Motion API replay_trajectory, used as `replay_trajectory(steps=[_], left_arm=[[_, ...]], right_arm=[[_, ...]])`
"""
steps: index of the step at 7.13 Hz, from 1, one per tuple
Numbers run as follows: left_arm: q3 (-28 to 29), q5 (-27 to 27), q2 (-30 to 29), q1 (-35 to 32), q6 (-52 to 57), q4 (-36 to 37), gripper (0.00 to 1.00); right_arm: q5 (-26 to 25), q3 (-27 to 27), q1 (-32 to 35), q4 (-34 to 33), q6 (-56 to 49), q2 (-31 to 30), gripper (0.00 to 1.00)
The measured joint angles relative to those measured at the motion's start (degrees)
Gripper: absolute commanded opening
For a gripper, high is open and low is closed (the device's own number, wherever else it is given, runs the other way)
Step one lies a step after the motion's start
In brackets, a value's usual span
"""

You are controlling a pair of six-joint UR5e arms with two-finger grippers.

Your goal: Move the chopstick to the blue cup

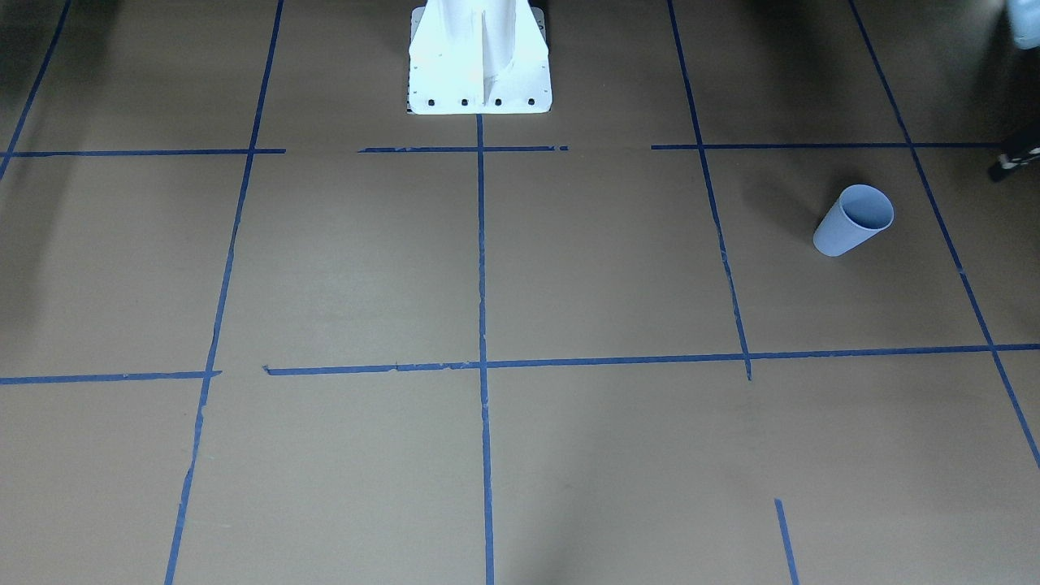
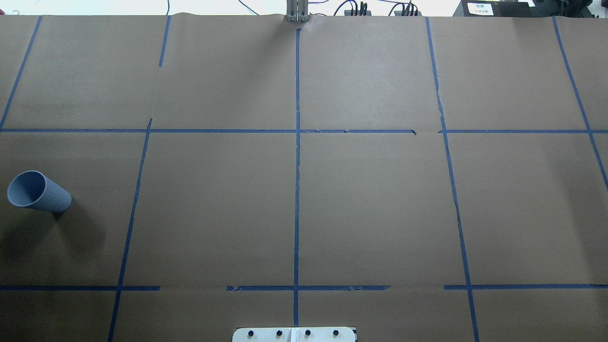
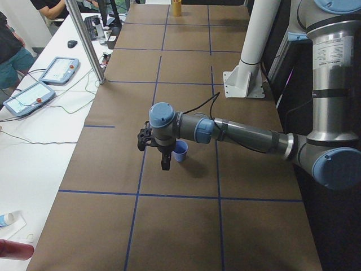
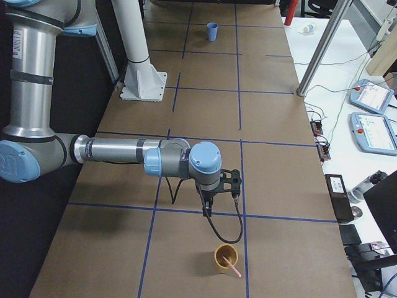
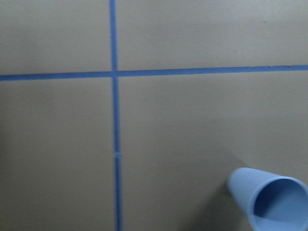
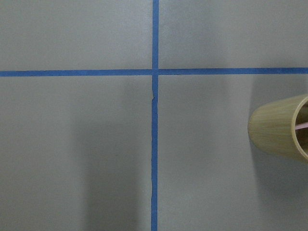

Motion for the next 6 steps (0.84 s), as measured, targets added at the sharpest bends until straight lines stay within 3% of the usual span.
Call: replay_trajectory(steps=[3, 6], left_arm=[[1.3, 0.3, 2.8, 9.5, -16.7, -16.0, 1.0], [4.9, 1.4, 2.7, 14.2, -18.9, -20.1, 1.0]], right_arm=[[0.0, 0.1, 0.0, 0.0, 0.0, 0.1, 1.0], [0.0, 0.1, 0.0, 0.0, 0.0, 0.1, 1.0]])
